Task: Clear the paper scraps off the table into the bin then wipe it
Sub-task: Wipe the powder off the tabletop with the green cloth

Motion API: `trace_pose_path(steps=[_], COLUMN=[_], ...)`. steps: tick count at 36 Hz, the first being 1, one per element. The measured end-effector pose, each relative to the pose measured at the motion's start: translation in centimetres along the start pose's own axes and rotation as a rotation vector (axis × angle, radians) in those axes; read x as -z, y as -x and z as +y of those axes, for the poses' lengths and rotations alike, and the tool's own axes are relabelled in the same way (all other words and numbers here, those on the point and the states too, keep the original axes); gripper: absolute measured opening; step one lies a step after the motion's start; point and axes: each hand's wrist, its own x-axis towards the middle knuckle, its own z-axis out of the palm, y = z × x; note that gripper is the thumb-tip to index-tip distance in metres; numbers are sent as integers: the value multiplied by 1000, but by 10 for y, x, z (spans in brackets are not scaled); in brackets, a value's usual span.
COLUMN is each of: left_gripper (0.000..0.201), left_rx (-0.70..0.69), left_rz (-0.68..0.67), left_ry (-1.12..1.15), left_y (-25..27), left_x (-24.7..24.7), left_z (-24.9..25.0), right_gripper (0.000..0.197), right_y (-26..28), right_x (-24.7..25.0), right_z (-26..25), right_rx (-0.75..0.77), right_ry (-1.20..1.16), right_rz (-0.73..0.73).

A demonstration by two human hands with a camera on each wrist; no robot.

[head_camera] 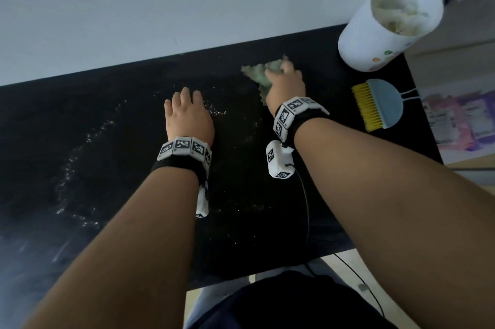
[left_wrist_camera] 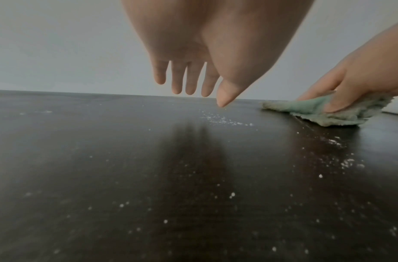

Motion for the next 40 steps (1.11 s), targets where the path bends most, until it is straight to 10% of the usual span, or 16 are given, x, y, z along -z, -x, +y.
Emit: trace_pose_path(steps=[12, 20, 25, 40], left_gripper=[45, 45, 43, 46], left_rx=[-4, -28, -44, -56], left_rz=[33, 33, 44, 54], left_ry=[26, -3, -14, -3], left_y=[25, 35, 37, 37], left_x=[4, 5, 4, 8], left_z=[-8, -10, -7, -2], right_gripper=[38, 38, 39, 28], right_y=[81, 62, 43, 99], right_x=[-32, 18, 31, -23], right_z=[-21, 21, 47, -4], right_rx=[336, -127, -416, -34], right_ry=[28, 129, 89, -159], right_rz=[-38, 183, -16, -62])
